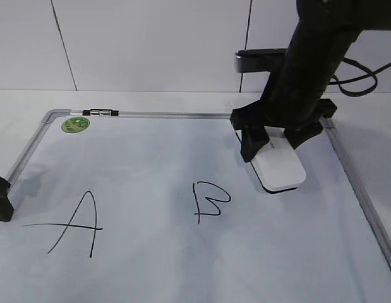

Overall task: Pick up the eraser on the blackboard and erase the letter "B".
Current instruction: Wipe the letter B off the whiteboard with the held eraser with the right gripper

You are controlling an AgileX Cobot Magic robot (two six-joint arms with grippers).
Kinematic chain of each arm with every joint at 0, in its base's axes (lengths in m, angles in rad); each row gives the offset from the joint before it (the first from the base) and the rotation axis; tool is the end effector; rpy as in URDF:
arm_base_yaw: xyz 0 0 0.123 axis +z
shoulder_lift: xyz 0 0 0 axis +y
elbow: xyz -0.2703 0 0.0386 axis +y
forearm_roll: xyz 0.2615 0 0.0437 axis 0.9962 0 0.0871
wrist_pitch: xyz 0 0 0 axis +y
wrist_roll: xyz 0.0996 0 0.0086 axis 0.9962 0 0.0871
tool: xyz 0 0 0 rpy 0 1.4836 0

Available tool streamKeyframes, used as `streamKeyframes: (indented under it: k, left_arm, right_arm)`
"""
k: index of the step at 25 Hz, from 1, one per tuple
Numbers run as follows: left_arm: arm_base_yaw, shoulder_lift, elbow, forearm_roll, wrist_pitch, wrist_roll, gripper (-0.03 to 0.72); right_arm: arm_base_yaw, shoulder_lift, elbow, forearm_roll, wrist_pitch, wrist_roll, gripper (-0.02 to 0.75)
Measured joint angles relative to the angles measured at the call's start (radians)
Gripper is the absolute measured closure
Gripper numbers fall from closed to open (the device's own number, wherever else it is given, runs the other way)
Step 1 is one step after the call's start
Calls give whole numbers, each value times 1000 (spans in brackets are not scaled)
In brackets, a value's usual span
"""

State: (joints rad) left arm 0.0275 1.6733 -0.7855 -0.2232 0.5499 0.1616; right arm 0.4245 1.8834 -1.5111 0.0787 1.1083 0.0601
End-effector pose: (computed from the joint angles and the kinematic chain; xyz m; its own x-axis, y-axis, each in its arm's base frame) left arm 0.2879 -0.0037 0.1160 -0.9725 -0.0561 -0.2259 -0.0295 0.9924 -0.1193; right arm 0.3588 0.1699 0.2158 -0.9328 -0.3175 -0.1703 -0.3350 0.9383 0.0858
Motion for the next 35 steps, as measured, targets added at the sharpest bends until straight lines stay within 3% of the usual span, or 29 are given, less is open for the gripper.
streamKeyframes:
  k: [16,25,35]
  left_arm:
    - [0,0,-6,-11,22,0,509]
    - [0,0,-8,-3,26,0,546]
    - [0,0,-8,-1,28,0,548]
  right_arm:
    - [9,53,-67,55,19,-26,186]
    - [60,154,-145,55,77,-41,186]
    - [150,266,-244,-141,113,-60,186]
